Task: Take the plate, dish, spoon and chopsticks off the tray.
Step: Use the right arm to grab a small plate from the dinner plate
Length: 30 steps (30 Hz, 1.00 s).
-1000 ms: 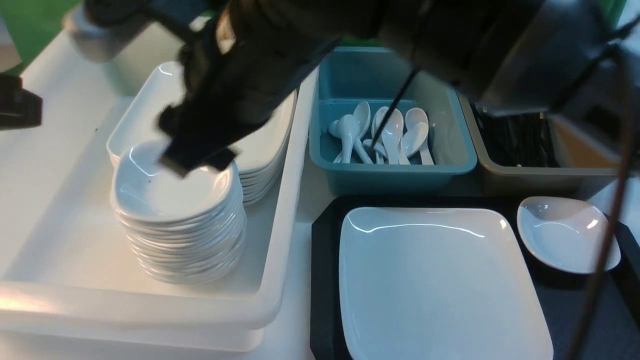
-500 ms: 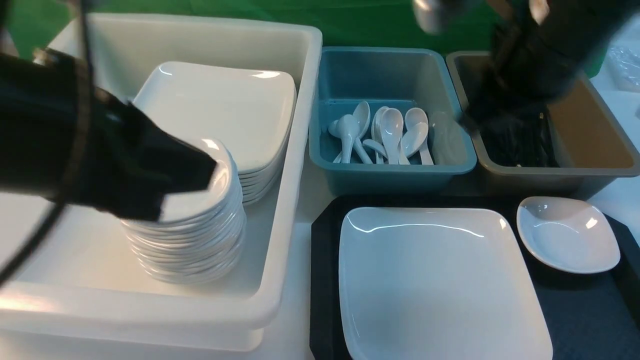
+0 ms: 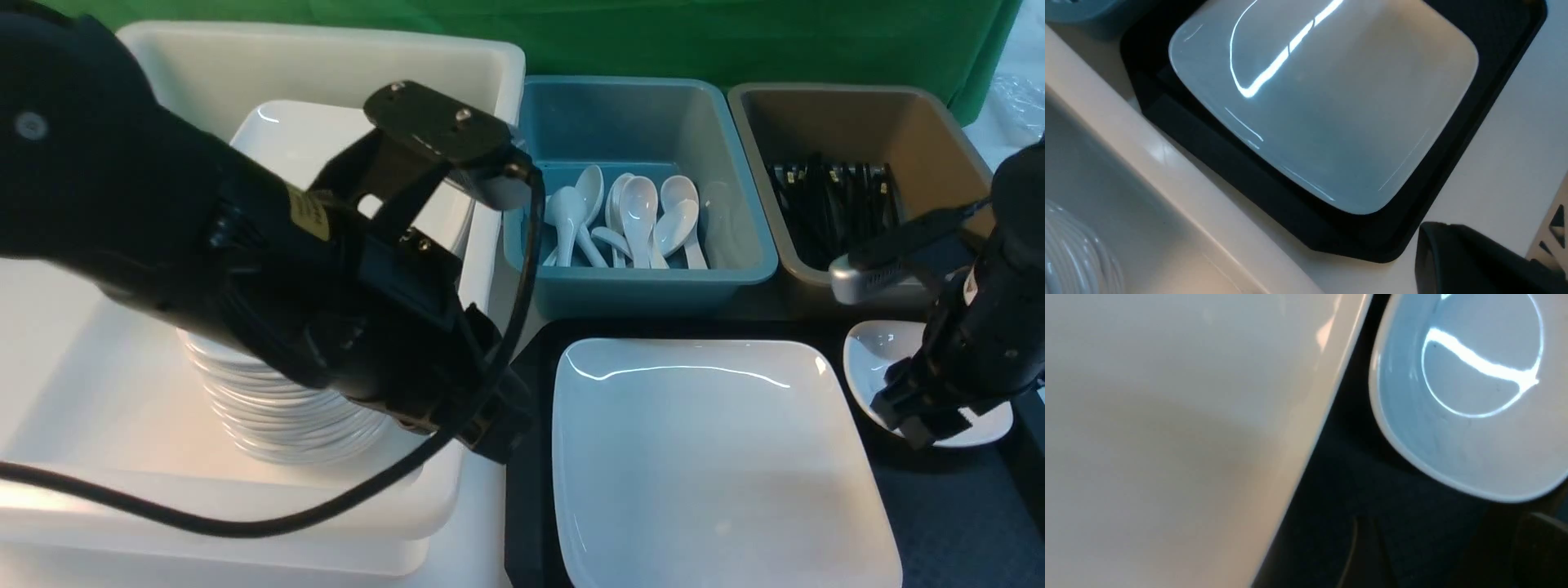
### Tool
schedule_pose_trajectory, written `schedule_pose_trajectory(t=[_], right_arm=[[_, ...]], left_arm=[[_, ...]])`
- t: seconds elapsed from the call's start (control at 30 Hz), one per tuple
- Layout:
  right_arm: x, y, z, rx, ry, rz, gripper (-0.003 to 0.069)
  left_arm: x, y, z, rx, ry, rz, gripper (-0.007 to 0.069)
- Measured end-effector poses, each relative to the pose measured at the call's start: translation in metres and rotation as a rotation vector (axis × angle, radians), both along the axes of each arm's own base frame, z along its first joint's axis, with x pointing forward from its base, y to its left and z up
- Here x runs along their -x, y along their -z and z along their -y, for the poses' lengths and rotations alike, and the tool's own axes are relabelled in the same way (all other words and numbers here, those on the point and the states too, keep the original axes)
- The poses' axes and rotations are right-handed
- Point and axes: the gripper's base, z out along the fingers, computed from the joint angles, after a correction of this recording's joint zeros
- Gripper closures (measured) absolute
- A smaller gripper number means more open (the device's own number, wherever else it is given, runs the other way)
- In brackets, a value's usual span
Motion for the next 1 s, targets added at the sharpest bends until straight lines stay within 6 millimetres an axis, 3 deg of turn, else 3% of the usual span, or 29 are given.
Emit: schedule_pose_trajectory(t=[0.53, 0.63, 0.77, 1.0], right_arm=[[-0.024, 0.050, -0.001, 0.058, -0.062, -0.035, 0.0185], [-0.026, 0.058, -0.002, 0.064, -0.069, -0.045, 0.0270], [-0.028, 0.059, -0.003, 0.059, -0.078, -0.028, 0.0445], [-0.024, 0.051, -0.003, 0.072, -0.079, -0.037, 0.0482]], left_arm=[[-0.003, 0.003, -0.001, -0.036, 0.003, 0.020, 0.0617], [-0.003, 0.003, -0.002, -0.040, 0.000, 0.018, 0.0617], [-0.003, 0.003, -0.002, -0.040, -0.001, 0.017, 0.0617], [-0.003, 0.003, -0.002, -0.037, -0.009, 0.013, 0.0617]])
